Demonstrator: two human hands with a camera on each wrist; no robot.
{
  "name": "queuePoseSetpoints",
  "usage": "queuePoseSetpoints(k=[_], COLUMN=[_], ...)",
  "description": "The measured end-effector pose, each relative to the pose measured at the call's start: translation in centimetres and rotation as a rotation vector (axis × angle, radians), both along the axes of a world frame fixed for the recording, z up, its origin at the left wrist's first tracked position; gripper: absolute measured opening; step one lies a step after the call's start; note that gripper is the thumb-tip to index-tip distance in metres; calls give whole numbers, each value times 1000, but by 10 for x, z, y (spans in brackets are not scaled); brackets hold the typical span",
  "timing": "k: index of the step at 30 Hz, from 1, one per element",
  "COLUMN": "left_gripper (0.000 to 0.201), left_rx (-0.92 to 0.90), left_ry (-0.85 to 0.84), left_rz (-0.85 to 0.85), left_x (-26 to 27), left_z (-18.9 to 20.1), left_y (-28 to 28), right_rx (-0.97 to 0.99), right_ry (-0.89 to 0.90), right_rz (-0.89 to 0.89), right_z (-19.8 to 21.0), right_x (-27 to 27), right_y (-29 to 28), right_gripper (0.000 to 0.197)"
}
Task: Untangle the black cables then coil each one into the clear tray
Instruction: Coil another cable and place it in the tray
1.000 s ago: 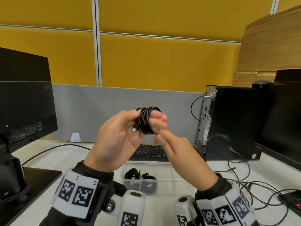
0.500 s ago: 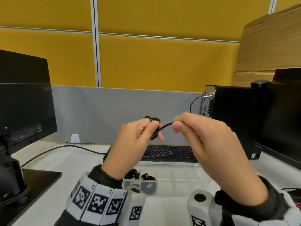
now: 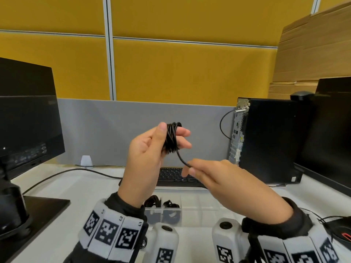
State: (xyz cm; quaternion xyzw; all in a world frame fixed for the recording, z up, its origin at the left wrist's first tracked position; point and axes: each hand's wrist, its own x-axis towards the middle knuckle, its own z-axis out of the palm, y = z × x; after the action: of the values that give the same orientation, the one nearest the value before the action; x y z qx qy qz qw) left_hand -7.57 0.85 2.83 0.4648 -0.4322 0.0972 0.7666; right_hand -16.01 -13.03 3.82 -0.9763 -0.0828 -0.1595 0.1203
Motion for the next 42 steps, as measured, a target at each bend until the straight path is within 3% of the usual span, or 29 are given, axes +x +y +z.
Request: queuePoseSetpoints(k=[3,5,8,12,19,24,27,32,35,37,39,42], left_gripper=[37,39,50,51,48,52,55,49,48,48,47,47], left_rx=[123,285,644,946,864,824,796,645,570,529,500,456], left_ry=[-89,-264,-468,-510,-399,-330,-314,-289,-266,-236,-192,-117], left_rz=[203,381,427,625,1014,1134,1125,840,581,473,426,401], left_x=[5,4,-1,5,36,48,46,19,-1,-9,-11,-6], left_z=[-6,-10,-11,-4,10,11,9,12,12,10,10,10], left_y=[-3,-3,0,8,55,73,70,46,27,19,15,16], right_rx=[-3,20,73,90,17,-118,-130,-27,109,246,489,923], right_ry=[104,91,-73,-256,-223,-154,-107,-248,-205,-180,-175,-128], right_rz=[96,141,126,-17,-347,-691,-777,-538,-214,-14,180,301], right_z=[0,1,5,10,11,4,0,10,17,15,14,24], right_x=[-1,1,0,-2,-5,-9,-7,-8,-9,-9,-9,-17], right_y=[1,0,-9,-29,-71,-93,-98,-79,-38,-15,-2,2], right_gripper=[25,25,24,25,30,24,20,53,62,55,34,34])
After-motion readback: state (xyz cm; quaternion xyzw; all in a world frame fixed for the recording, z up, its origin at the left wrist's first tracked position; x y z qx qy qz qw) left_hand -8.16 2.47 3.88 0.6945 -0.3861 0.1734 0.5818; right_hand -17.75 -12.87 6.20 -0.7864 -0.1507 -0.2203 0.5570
